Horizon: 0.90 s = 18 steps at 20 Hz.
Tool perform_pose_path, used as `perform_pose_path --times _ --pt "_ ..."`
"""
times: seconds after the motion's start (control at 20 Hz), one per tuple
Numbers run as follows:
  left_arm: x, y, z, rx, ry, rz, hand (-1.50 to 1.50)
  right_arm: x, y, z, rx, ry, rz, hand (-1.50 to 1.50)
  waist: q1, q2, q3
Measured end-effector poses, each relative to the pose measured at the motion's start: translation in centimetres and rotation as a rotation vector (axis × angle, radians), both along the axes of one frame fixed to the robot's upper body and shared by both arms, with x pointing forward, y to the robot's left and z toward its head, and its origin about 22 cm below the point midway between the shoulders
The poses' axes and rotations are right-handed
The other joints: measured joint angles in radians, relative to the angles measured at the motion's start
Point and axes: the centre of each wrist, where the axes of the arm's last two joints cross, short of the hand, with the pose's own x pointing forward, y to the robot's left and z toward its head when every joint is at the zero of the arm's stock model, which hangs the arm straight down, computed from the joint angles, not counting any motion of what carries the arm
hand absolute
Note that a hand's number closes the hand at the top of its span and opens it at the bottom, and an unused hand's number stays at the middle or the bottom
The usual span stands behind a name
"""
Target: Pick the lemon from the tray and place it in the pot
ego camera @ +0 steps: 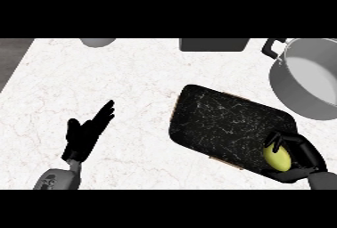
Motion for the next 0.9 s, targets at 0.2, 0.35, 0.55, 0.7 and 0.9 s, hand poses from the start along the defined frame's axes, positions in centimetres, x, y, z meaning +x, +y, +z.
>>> perform_pose_path --times 0.2,0.35,0.55,0.7,0.9 --pt "-0.1 0.1 0.0 -0.005 -0.011 0.012 0.00 -3.2 -9.5 3.0 -0.069 0.089 -0.274 1.50 -0.014 0.013 0.010" --pt "-0.2 -0.1 0.1 -0.006 -0.012 0.009 0.00 -5.5 -14.9 6.0 -0.115 0.105 -0.431 1.50 -0.007 0.014 0.015" --pt "-0.1 -0.9 0.1 -0.014 -0.012 -0.006 0.00 -7.4 -19.0 9.1 -0.144 0.102 -0.560 1.50 0.009 0.014 0.018" --pt "0.0 -1.2 0.3 -0.013 -0.008 -0.018 0.00 -8.4 -20.9 11.1 -0.190 0.094 -0.616 1.50 0.018 0.013 0.019" --pt "0.0 -1.2 0.2 -0.016 -0.007 -0.021 0.00 -9.0 -22.3 12.8 -0.250 0.065 -0.658 1.50 0.024 0.011 0.019"
